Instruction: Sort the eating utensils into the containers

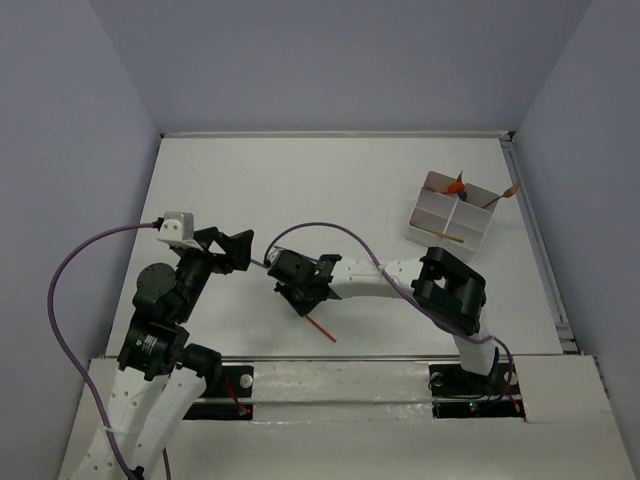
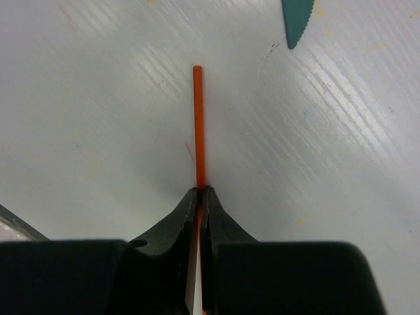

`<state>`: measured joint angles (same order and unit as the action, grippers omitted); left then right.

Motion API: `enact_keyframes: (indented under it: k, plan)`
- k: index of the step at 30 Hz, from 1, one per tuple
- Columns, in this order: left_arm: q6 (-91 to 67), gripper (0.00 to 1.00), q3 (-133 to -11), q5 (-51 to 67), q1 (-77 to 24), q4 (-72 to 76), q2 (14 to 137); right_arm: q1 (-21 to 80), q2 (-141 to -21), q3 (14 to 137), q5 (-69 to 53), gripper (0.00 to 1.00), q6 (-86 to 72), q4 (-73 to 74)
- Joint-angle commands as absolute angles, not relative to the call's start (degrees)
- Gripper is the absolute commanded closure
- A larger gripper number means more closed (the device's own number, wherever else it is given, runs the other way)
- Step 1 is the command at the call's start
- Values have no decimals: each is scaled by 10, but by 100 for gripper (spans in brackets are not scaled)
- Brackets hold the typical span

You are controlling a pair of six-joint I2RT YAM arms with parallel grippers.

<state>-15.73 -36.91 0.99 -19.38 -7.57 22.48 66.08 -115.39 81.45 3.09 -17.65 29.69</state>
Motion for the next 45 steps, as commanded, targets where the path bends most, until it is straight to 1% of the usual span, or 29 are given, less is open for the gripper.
enact_keyframes:
  k: [1, 2, 3, 4, 9, 13, 16, 18, 20, 21, 22, 26, 31, 32, 35, 45]
  plan:
    - [-156, 1, -394, 5, -192, -51, 214, 660, -1122, 788, 69, 93, -206, 266]
    - [-156, 1, -394, 5, -192, -51, 214, 653, -1098, 773, 83, 93, -211, 251]
    - [-156, 1, -394, 5, -192, -52, 214, 646, -1080, 760, 117, 93, -225, 206]
    - [-156, 1, -394, 5, -192, -51, 214, 641, -1060, 745, 118, 93, -231, 182]
    - [-156, 1, -393, 5, -192, -51, 212, 618, -905, 633, 217, 93, -232, 28]
    - [-157, 1, -393, 8, -192, -50, 208, 585, -810, 560, 329, 93, -195, -71]
    - [-157, 1, -393, 11, -192, -50, 207, 554, -745, 512, 372, 93, -172, -129]
    - [-157, 1, -393, 11, -192, -50, 207, 515, -718, 491, 375, 93, -163, -155]
    - [-157, 1, -393, 11, -192, -50, 207, 498, -687, 455, 407, 93, -129, -206]
    - [-157, 1, -393, 11, -192, -51, 206, 484, -678, 439, 421, 93, -102, -271]
    - [-157, 1, -393, 12, -192, -49, 206, 474, -672, 427, 439, 93, -70, -292]
    - [-157, 1, -393, 12, -192, -49, 205, 412, -657, 396, 454, 93, -34, -361]
    - [-157, 1, -393, 11, -192, -51, 204, 338, -671, 361, 453, 93, -7, -445]
    - [-157, 1, -393, 11, -197, -51, 203, 338, -677, 359, 453, 93, -7, -454]
    - [-156, 1, -394, 11, -197, -52, 202, 291, -700, 361, 447, 93, -7, -472]
    - [-156, 1, -394, 10, -202, -51, 200, 243, -773, 345, 443, 93, -7, -539]
